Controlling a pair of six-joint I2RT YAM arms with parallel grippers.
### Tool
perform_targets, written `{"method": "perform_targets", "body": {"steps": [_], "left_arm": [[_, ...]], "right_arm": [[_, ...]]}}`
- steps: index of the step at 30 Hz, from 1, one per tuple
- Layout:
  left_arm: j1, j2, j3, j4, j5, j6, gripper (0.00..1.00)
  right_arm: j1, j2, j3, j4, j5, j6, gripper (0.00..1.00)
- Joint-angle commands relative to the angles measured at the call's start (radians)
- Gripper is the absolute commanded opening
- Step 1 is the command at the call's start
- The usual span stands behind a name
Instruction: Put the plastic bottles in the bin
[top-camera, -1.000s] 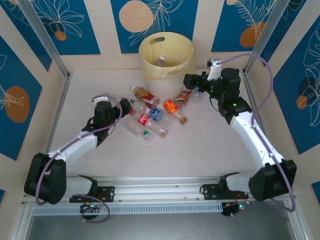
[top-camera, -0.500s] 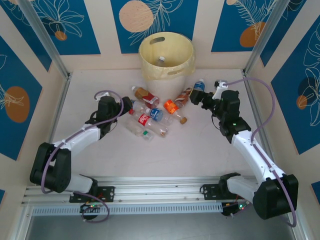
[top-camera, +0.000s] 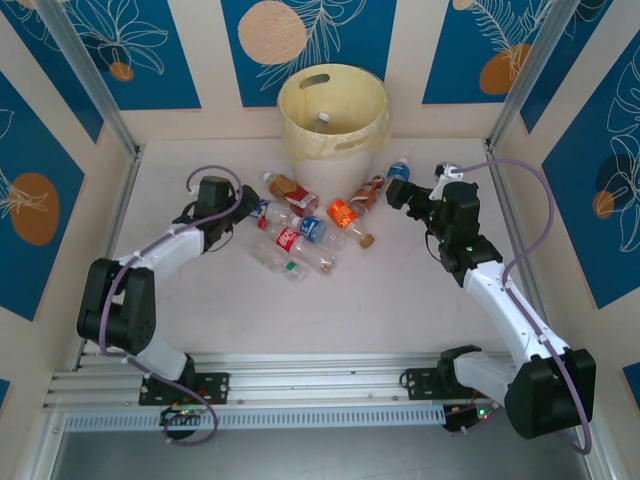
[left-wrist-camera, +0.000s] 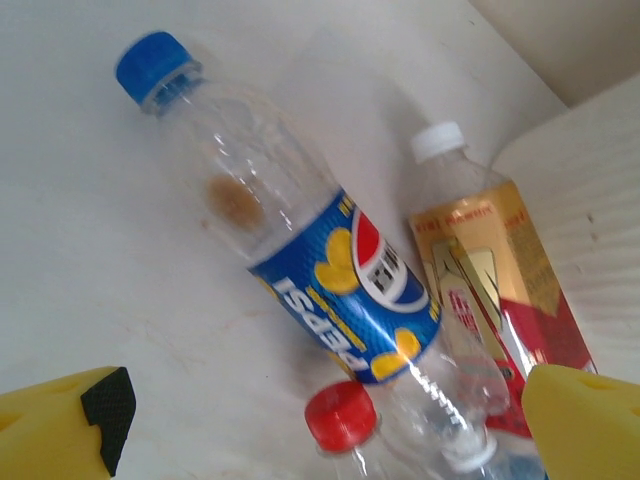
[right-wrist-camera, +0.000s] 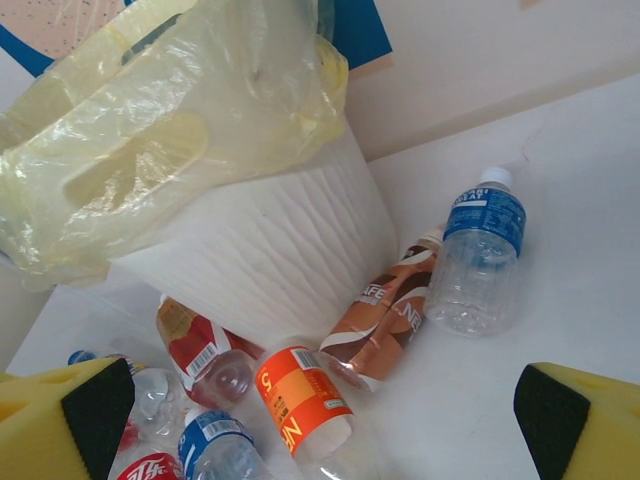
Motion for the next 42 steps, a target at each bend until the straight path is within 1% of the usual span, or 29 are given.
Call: {"method": "perform_targets", "body": {"steps": [1, 3, 7, 9, 11, 13, 17, 23, 25, 31, 37, 39, 42], "left_arm": [[0.024, 0.054, 0.055, -0.094, 0.042, -0.039, 1.0], [0.026, 0.091, 0.104, -0.169, -0.011, -0.09, 1.0], [0.036, 0.169, 0.196, -0.257, -0.032, -0.148, 1.0], [0.04, 0.2, 0.232, -0.261, -0.023, -0.16, 1.0], [0.041, 0.23, 0.268, -0.257, 0.012, -0.164, 1.0], [0.037, 0.261, 0.304, -0.272, 0.032, -0.196, 1.0], [0.028, 0.319, 0.364, -0.288, 0.026, -0.273, 1.0], [0.023, 0.423, 0.485, -0.368, 0.02, -0.399, 1.0], [0.016, 0.443, 0.509, -0.384, -0.002, -0.43, 1.0], [0.014, 0.475, 0.521, -0.356, -0.052, -0.495, 1.0], [0.014, 0.52, 0.537, -0.329, -0.095, -0.539, 0.97], [0.014, 0.534, 0.537, -0.313, -0.105, -0.542, 0.95], [0.014, 0.558, 0.538, -0.288, -0.112, -0.535, 0.89]], "right_arm": [[-0.009, -0.021, 0.021, -0.023, 0.043, 0.015, 0.99], [-0.012, -0.022, 0.021, -0.028, 0.051, 0.016, 0.99], [-0.014, -0.023, 0.023, -0.044, 0.054, 0.022, 0.99], [-0.017, -0.027, 0.026, -0.055, 0.053, 0.023, 0.99], [-0.015, -0.034, 0.028, -0.064, 0.055, 0.023, 0.99], [-0.016, -0.043, 0.024, -0.074, 0.061, 0.022, 0.99], [-0.02, -0.061, 0.014, -0.078, 0.069, 0.026, 0.99], [-0.023, -0.08, 0.018, -0.106, 0.071, 0.021, 0.99], [-0.024, -0.088, 0.02, -0.118, 0.076, 0.016, 0.99], [-0.026, -0.107, 0.017, -0.142, 0.085, 0.005, 0.99], [-0.025, -0.108, 0.021, -0.152, 0.086, 0.003, 0.99], [-0.026, -0.107, 0.023, -0.155, 0.086, 0.001, 0.99], [-0.026, -0.108, 0.026, -0.161, 0.084, -0.001, 0.99]]}}
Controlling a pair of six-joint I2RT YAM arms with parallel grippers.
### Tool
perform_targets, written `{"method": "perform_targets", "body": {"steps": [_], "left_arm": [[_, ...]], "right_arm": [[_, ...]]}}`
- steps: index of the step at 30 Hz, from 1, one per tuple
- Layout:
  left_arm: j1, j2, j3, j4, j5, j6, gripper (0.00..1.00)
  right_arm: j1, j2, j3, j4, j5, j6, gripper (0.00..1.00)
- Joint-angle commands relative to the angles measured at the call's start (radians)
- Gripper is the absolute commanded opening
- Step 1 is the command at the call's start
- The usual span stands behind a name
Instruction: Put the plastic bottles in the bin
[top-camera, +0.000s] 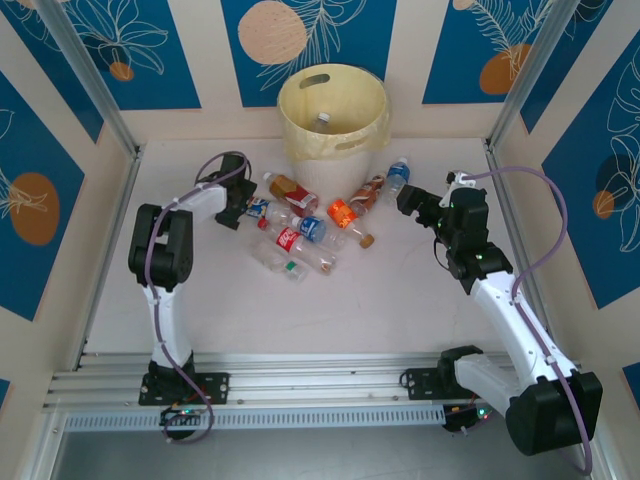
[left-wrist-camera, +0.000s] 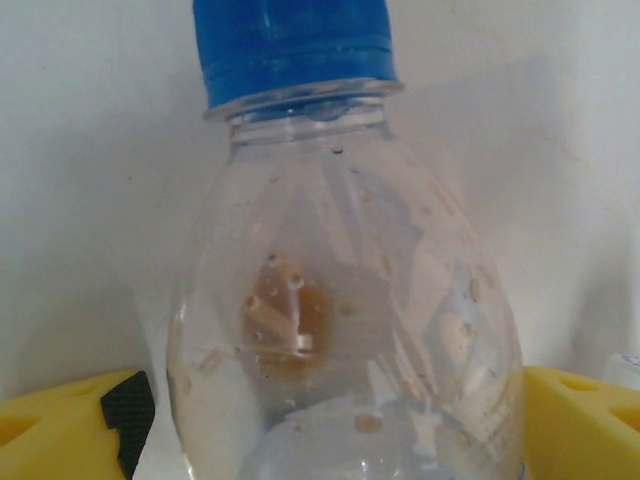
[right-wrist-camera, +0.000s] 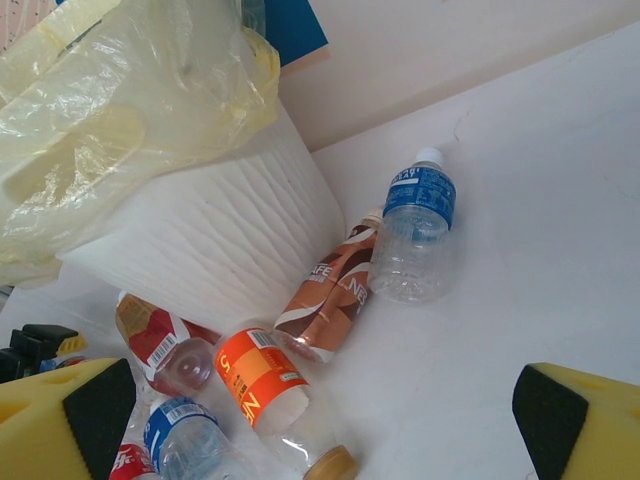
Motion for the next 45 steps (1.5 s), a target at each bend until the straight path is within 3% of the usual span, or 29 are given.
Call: {"method": "perform_targets", "body": {"steps": [1, 16, 24, 32, 45], "left_arm": [[-0.007, 0.053, 0.027, 0.031, -0.037, -0.029, 0.87], [-0.005, 0.043, -0.012, 0.168, -0.061, 0.108, 0.54], [-0.002, -0.016, -0.067, 0.3, -0.034, 0.207, 0.49], [-0.002, -0.162, -0.162, 0.405, -0.101, 0.34, 0.45], [-0.003, -0.385, -0.248, 0.546, -0.078, 0.582, 0.44]], "right_arm": [[-0.004, -0.019, 0.027, -0.011, 0.026, -0.015, 0.99], [-0.004, -0.017, 0.026, -0.013, 0.037, -0.022, 0.99], [-0.005, -0.018, 0.03, -0.011, 0.039, -0.028, 0.99], [-0.005, -0.016, 0.03, -0.005, 0.041, -0.031, 0.99], [-0.006, -0.016, 0.026, 0.001, 0.038, -0.021, 0.98]]}}
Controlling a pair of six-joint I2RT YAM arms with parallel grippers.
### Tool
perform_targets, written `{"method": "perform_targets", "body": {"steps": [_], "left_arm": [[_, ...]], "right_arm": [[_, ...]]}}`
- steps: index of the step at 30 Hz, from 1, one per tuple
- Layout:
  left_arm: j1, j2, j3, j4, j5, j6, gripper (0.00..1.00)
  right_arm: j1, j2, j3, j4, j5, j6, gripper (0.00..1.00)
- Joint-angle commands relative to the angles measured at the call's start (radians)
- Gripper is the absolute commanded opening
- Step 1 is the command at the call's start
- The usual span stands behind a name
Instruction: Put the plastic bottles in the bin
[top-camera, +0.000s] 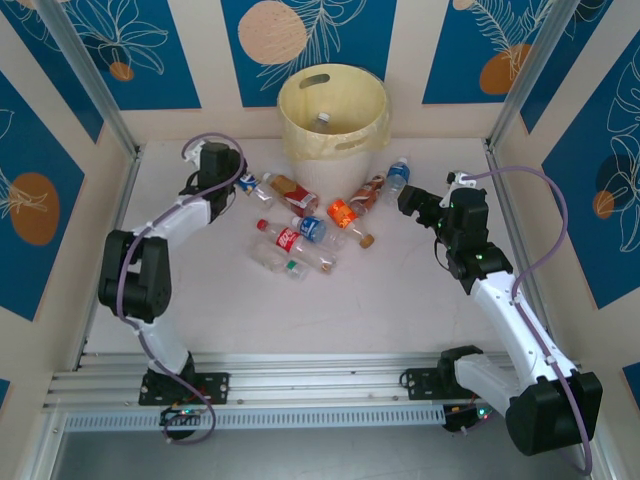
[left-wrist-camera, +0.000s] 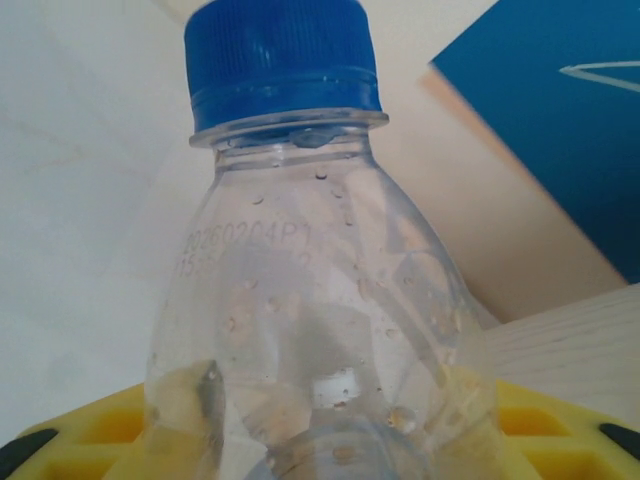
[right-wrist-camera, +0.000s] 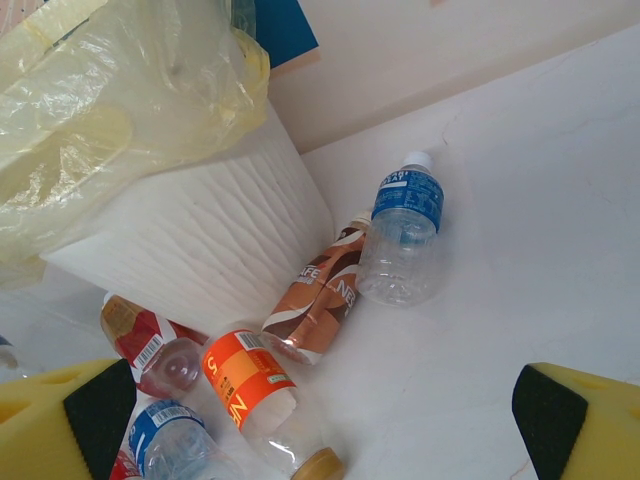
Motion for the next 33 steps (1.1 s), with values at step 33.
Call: {"method": "perform_targets", "body": {"steps": [33], "left_arm": [[-0.14, -0.114, 0.478, 0.19, 0.415, 0.58, 0.48]], "right_arm": [[-0.006, -0.029, 0.021, 0.002, 0.023, 0.008, 0.98]]}}
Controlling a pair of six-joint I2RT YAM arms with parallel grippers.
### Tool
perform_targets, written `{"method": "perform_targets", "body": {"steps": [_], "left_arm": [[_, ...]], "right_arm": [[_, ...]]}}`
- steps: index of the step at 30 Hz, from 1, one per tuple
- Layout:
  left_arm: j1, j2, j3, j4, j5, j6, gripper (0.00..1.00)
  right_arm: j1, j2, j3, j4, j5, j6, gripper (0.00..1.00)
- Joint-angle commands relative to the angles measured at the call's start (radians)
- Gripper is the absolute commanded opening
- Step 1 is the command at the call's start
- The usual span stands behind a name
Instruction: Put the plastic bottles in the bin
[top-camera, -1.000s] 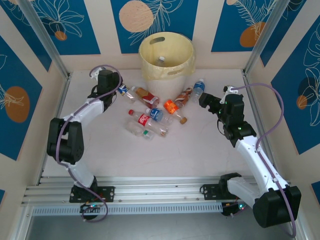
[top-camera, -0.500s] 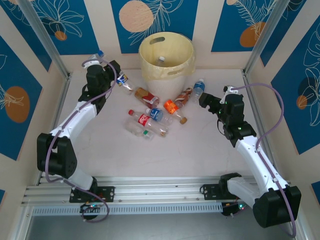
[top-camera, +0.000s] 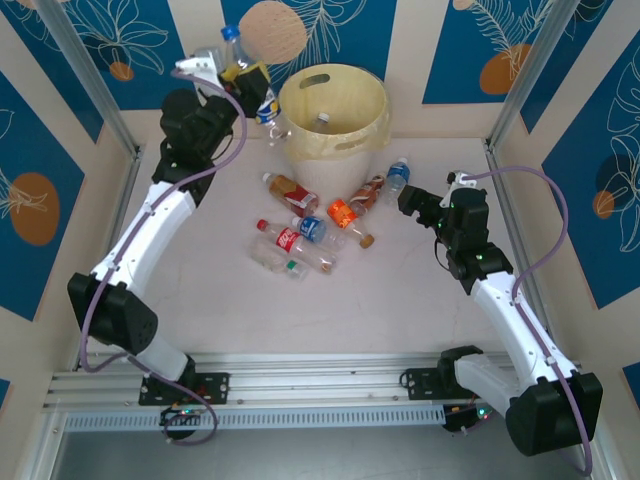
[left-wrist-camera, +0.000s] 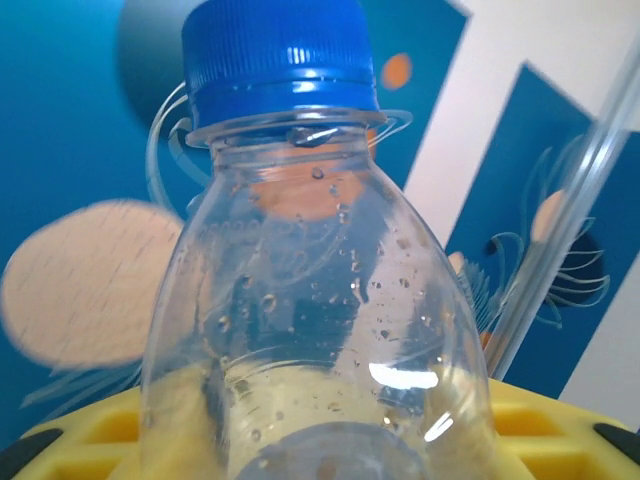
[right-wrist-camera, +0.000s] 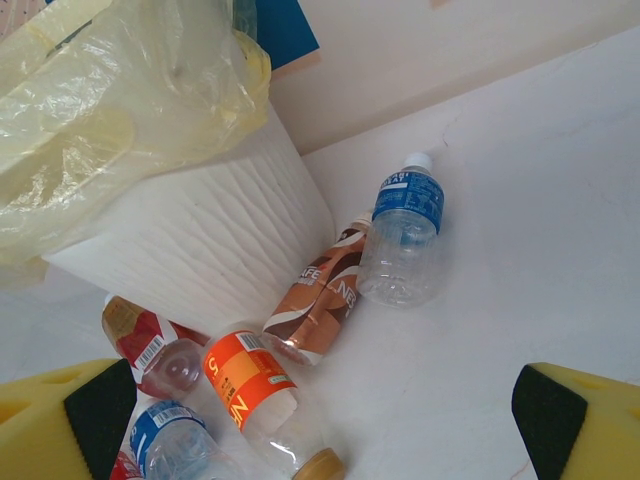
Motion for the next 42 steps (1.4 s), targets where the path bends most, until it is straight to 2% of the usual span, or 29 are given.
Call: {"method": "perform_targets", "body": {"steps": [1, 12, 19, 24, 28, 32, 35, 38, 42], "left_arm": [[-0.026, 0.098, 0.132, -0.007, 0.031, 0.114, 0.48], [-0.069, 0.469, 0.622, -0.141, -0.074, 0.224, 0.48], [-0.094, 0.744, 1.067, -0.452, -0.076, 0.206, 0.48], [-0.098, 0.748, 1.019, -0.45, -0.125, 0.167, 0.49], [-0.092, 0.717, 0.92, -0.471, -0.118, 0.069, 0.59], [-0.091, 0.679, 0.893, -0.546, -0.067, -0.002, 0.85], [-0.091, 0.648, 0.906, -0.628, -0.093, -0.035, 1.0], [-0.091, 0.627, 0.947, -0.713, -0.134, -0.048, 1.0], [-0.091, 0.594, 0.967, -0.791, -0.12, -0.059, 1.0]], "right_arm": [[-0.005, -0.025, 0.021, 0.001, 0.023, 0.008, 0.98], [-0.007, -0.034, 0.021, -0.01, 0.037, 0.002, 0.98], [-0.011, -0.031, 0.017, -0.011, 0.064, -0.016, 0.98], [-0.019, -0.013, 0.022, 0.0, 0.051, -0.014, 0.98], [-0.02, 0.005, 0.028, -0.001, 0.043, -0.017, 0.98], [-0.021, 0.017, 0.031, 0.002, 0.035, -0.021, 0.98], [-0.021, 0.02, 0.031, 0.001, 0.029, -0.022, 0.98], [-0.022, 0.02, 0.027, 0.004, 0.029, -0.022, 0.99], [-0.024, 0.02, 0.023, 0.002, 0.023, -0.022, 0.99]]}}
